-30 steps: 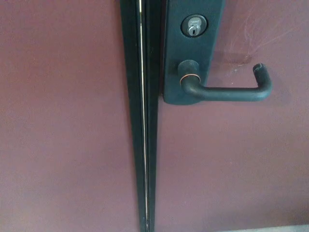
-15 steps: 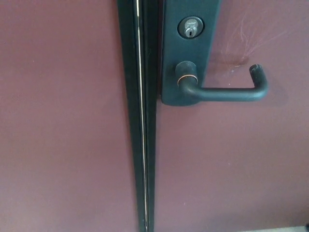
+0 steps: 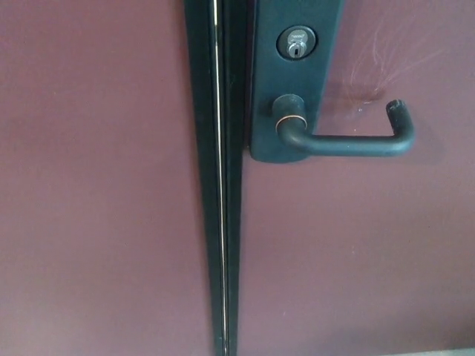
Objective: The robot walks towards the door handle and put its right hand on it and twist the handle
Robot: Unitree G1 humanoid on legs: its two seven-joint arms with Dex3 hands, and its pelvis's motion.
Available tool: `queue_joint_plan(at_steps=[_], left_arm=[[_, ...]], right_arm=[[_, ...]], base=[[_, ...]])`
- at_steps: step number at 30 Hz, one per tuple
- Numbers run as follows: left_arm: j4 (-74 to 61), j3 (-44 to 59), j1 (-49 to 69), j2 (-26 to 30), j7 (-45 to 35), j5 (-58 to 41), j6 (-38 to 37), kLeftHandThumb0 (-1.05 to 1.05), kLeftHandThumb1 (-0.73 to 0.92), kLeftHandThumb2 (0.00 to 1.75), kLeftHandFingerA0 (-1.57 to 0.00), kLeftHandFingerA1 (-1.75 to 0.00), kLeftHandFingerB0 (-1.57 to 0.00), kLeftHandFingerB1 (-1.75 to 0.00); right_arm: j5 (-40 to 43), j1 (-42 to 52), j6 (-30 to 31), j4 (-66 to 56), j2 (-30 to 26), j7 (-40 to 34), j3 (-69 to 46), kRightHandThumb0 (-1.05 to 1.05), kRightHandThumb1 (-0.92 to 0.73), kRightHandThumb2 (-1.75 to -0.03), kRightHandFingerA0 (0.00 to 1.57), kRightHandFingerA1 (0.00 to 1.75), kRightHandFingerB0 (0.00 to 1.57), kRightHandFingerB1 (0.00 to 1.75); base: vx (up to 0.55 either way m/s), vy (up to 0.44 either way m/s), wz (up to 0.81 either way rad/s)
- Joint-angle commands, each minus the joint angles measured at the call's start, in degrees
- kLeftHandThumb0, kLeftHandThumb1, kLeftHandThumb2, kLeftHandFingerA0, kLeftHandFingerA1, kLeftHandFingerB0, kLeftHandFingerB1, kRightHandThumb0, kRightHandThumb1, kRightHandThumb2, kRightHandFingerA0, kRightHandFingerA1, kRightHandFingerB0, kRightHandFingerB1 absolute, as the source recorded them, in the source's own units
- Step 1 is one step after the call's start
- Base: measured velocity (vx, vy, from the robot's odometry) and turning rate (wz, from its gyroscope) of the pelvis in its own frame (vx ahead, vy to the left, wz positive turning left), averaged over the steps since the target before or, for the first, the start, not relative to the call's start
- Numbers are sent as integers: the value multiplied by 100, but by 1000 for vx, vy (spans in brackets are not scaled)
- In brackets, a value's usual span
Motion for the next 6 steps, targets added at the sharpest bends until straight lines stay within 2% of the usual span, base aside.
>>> queue_joint_plan(at_steps=[1, 2, 6], left_arm=[[-11, -68, -31, -165, 8, 29, -104, -29, 30, 61, -64, -86, -54, -70], [-9, -75, -49, -199, 9, 33, -108, -29, 30, 62, -64, -87, -54, -71], [-4, -50, -42, -245, -6, 2, -76, -28, 31, 63, -63, -87, -53, -71]], right_arm=[[-1315, -771, -1141, 3235, 107, -4168, 1169, -73, -65, -60, 22, 32, 19, 27], [-1199, -787, -1162, 3273, 77, -4134, 1105, -75, -54, -84, 18, 43, 12, 38], [-1085, -798, -1288, 3442, 6, -4139, 1140, -74, -54, -84, 20, 43, 12, 38]], base=[[0, 0, 0], [0, 0, 0], [0, 0, 0]])
